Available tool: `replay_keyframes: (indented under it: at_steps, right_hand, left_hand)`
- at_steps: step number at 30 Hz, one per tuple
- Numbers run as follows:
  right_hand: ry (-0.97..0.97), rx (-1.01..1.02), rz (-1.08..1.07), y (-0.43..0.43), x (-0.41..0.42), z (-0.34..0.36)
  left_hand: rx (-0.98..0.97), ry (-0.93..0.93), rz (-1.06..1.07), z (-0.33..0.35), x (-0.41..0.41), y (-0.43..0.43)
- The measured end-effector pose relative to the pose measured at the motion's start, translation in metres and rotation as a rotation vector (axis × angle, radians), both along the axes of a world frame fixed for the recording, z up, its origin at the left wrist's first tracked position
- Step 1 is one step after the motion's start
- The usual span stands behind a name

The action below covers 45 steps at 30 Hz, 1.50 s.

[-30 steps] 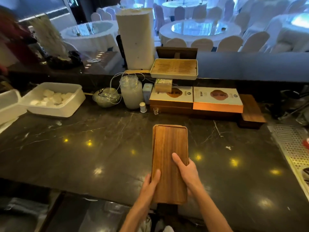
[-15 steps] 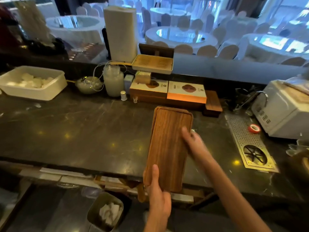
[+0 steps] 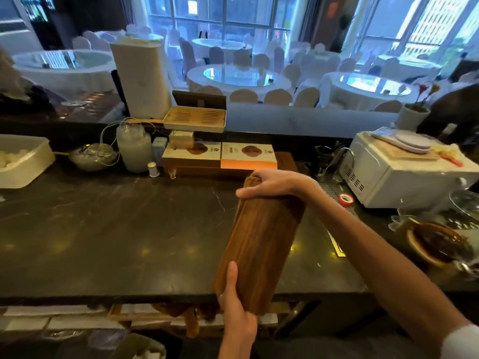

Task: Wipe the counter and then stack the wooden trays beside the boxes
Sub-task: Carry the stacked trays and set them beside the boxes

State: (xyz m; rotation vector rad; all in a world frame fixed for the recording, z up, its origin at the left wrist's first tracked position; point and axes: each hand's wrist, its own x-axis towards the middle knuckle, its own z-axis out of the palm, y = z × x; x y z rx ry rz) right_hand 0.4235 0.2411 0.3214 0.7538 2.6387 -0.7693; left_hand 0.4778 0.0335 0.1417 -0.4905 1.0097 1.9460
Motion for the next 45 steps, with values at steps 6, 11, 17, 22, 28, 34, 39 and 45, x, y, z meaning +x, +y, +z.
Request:
replay_keyframes:
  at_steps: [6,11,17,22,28,34,39,45]
  right_hand:
    - [0.079,-0.323,-0.332,0.06,0.102,-0.031]
    - [0.444,-0.706,-0.938,0.086,0.167,-0.088]
    - [0.999,-0.999,-1.448,0.096,0.133,-0.127]
    - [1.128,-0.971,-1.4,0.132,0.12,-0.152]
    - [0.82,-0.852,-1.032,0.239,0.149,-0.167]
    - [0.694,-0.626,-0.602,0.312,0.087,-0.152]
    - [0.562,-0.695,-0.607,0.35,0.063,-0.177]
    - [0.706,-0.639,-0.796,0.357,0.035,-0.239]
  left_hand:
    - [-0.171,0.375,-0.352,0.017,-0.052,0.021]
    - [0.063,0.503,-0.603,0.077,-0.125,0.128]
    - [0.11,0.578,-0.455,0.058,-0.032,0.242]
    - [-0.095,0.656,-0.328,0.025,-0.006,0.306]
    - [-0.162,0.799,-0.458,0.002,-0.054,0.356]
    - [-0.136,0.816,-0.615,-0.009,-0.074,0.406]
    - [-0.178,0.8,-0.618,-0.02,-0.116,0.442]
    - [-0.268,0.785,-0.687,-0.059,-0.137,0.486]
